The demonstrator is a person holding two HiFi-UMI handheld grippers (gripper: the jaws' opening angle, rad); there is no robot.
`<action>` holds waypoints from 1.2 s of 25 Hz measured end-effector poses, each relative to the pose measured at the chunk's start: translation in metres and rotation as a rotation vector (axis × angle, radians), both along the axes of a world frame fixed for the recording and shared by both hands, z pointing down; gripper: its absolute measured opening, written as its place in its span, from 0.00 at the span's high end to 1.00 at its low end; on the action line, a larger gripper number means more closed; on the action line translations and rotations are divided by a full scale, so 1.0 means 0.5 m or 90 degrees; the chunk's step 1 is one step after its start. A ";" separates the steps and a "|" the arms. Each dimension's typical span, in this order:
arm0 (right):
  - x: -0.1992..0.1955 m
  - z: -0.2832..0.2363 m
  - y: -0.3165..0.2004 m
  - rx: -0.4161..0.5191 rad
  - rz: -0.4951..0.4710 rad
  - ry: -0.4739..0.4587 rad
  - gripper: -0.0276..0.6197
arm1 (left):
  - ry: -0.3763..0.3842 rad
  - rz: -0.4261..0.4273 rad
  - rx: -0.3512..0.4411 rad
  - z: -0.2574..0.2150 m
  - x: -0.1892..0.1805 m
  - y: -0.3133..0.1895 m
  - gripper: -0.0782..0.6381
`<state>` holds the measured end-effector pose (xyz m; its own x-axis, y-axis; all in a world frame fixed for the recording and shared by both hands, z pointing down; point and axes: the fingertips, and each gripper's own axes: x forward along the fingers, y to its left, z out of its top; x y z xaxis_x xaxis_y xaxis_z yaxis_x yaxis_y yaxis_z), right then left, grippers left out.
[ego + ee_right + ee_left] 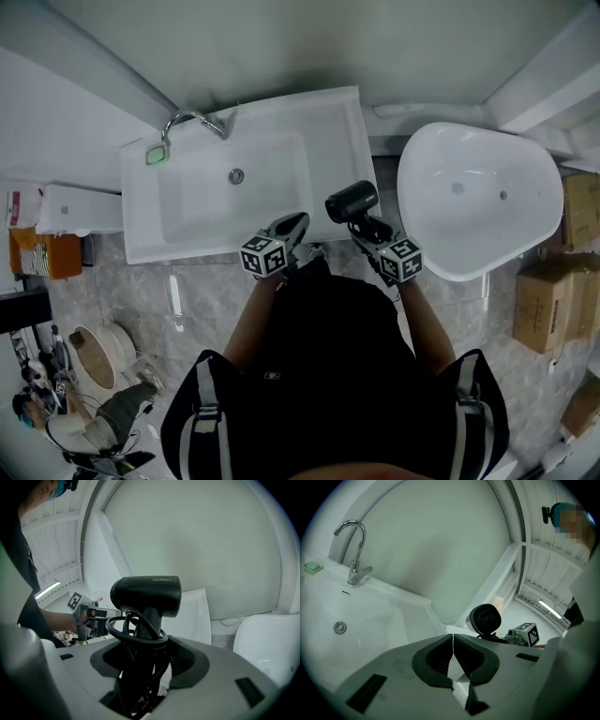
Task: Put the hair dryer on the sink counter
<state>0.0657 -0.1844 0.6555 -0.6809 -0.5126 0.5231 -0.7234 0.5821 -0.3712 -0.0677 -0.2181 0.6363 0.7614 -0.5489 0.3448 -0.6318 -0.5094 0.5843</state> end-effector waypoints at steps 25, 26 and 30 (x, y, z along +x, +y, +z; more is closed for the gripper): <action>-0.056 0.111 -0.143 -0.075 0.084 0.035 0.50 | -0.009 0.031 -0.023 0.031 -0.097 -0.133 0.87; -0.056 0.116 -0.147 -0.079 0.087 0.035 0.50 | -0.009 0.030 -0.024 0.033 -0.100 -0.135 0.87; -0.056 0.140 -0.166 -0.096 0.104 0.041 0.50 | -0.014 0.024 -0.031 0.043 -0.117 -0.142 0.87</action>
<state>0.0375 -0.2673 0.7253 -0.5577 -0.5267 0.6415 -0.8287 0.3963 -0.3951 -0.1260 -0.2889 0.6577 0.7732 -0.5025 0.3869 -0.6256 -0.5039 0.5956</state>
